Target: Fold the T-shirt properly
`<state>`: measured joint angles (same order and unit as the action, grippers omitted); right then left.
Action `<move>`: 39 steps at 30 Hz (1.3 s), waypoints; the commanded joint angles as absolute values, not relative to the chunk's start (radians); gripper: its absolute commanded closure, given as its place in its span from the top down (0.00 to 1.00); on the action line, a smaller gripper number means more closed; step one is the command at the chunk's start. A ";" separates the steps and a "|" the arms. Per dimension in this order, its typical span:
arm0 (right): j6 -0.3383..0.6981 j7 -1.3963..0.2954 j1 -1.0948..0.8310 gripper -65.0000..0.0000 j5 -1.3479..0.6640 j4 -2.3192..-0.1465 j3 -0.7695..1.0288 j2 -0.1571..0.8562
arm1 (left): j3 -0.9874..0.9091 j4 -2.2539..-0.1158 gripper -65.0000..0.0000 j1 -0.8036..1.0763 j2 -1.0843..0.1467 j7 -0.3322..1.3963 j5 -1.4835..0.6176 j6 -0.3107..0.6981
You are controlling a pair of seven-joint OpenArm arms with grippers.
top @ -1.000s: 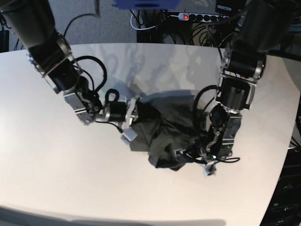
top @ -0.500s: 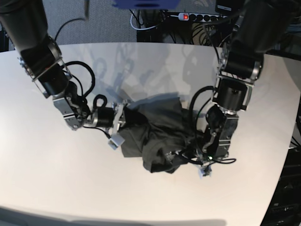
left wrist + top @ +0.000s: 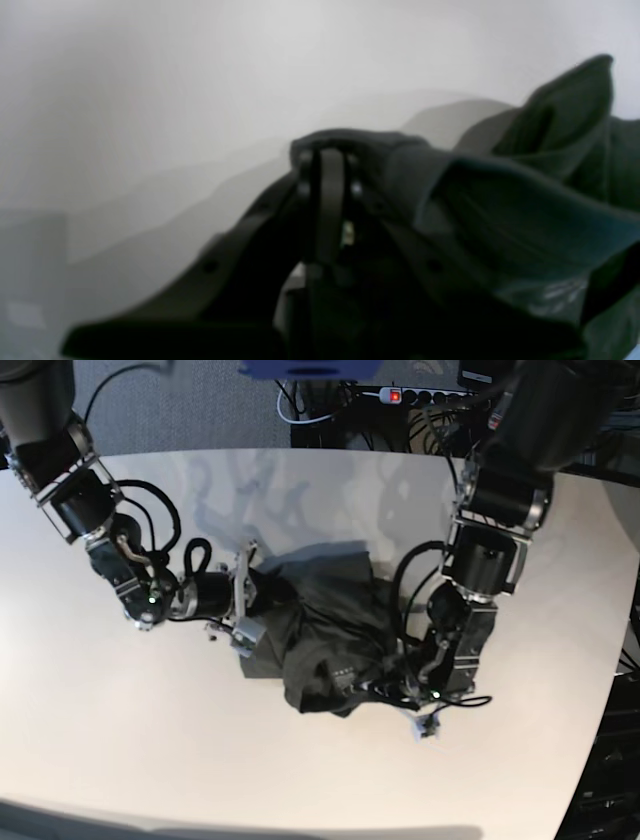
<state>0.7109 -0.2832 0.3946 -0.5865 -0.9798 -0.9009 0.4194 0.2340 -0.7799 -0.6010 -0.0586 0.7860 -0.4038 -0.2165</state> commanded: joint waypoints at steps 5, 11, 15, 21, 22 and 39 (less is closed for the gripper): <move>0.698 -0.478 0.363 0.01 -0.463 -1.035 -0.918 0.450 | 0.232 -0.802 0.03 -0.642 -0.059 0.769 -0.403 -0.216; 0.698 -0.481 0.357 0.01 -0.381 -1.059 -0.917 0.455 | 0.232 -0.802 0.03 -0.641 -0.045 0.765 -0.403 -0.216; 0.698 -0.487 0.315 0.01 -0.286 -1.161 -0.901 0.456 | 0.232 -0.800 0.03 -0.641 -0.027 0.765 -0.403 -0.216; 0.698 -0.579 0.248 0.01 -0.097 -1.337 -0.848 0.456 | 0.232 -0.802 0.03 -0.641 -0.025 0.771 -0.403 -0.216; 0.698 -0.598 0.237 0.01 -0.059 -1.369 -0.839 0.456 | 0.232 -0.802 0.03 -0.638 -0.025 0.773 -0.403 -0.216; 0.698 -0.799 0.097 0.01 0.380 -1.756 -0.811 0.429 | 0.232 -0.802 0.03 -0.634 -0.025 0.774 -0.407 -0.216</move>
<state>0.7029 -0.8047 0.0841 0.3759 -1.7386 -0.8162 0.4232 0.2340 -0.7815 -0.5980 -0.0303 0.7887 -0.4038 -0.2169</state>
